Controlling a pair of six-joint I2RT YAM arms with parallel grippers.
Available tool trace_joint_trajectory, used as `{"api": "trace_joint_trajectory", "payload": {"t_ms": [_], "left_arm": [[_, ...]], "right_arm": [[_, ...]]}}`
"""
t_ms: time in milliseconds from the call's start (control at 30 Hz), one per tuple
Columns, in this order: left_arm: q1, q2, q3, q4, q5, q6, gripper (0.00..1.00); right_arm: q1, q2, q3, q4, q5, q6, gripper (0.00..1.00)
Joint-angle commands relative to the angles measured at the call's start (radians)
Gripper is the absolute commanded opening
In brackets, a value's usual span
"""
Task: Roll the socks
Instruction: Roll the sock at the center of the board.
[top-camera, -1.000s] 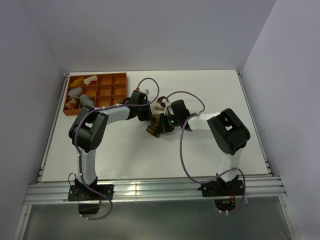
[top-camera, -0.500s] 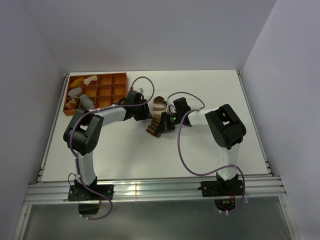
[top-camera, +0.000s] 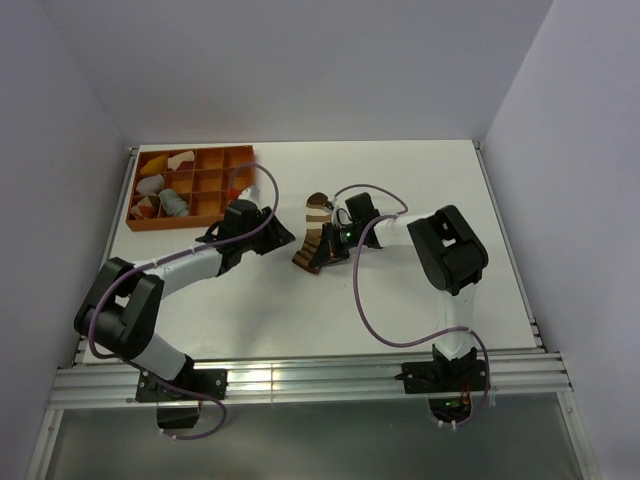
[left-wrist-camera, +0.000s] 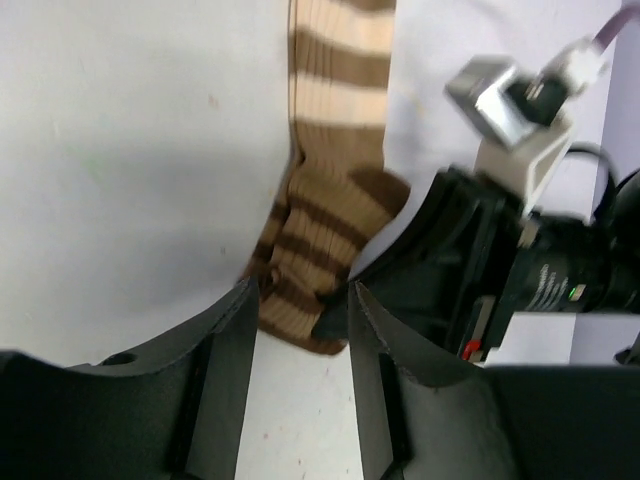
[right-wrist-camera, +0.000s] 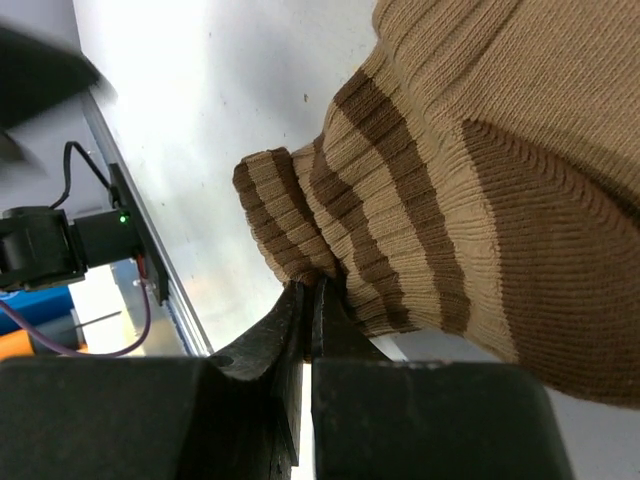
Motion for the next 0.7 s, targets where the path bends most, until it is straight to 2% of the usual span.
{"api": "trace_joint_trajectory", "payload": {"t_ms": [0, 200, 667], "left_arm": [[-0.047, -0.021, -0.067, 0.157, 0.047, -0.077, 0.45], [-0.118, 0.029, -0.072, 0.255, -0.011, -0.057, 0.43], [-0.122, 0.106, -0.140, 0.367, -0.064, -0.056, 0.38]], "right_arm": [[0.005, 0.077, -0.009, -0.126, 0.104, -0.027, 0.00], [0.005, 0.083, -0.003, -0.131, 0.108, -0.027, 0.00], [0.005, 0.086, -0.014, -0.115, 0.108, -0.024, 0.00]]}}
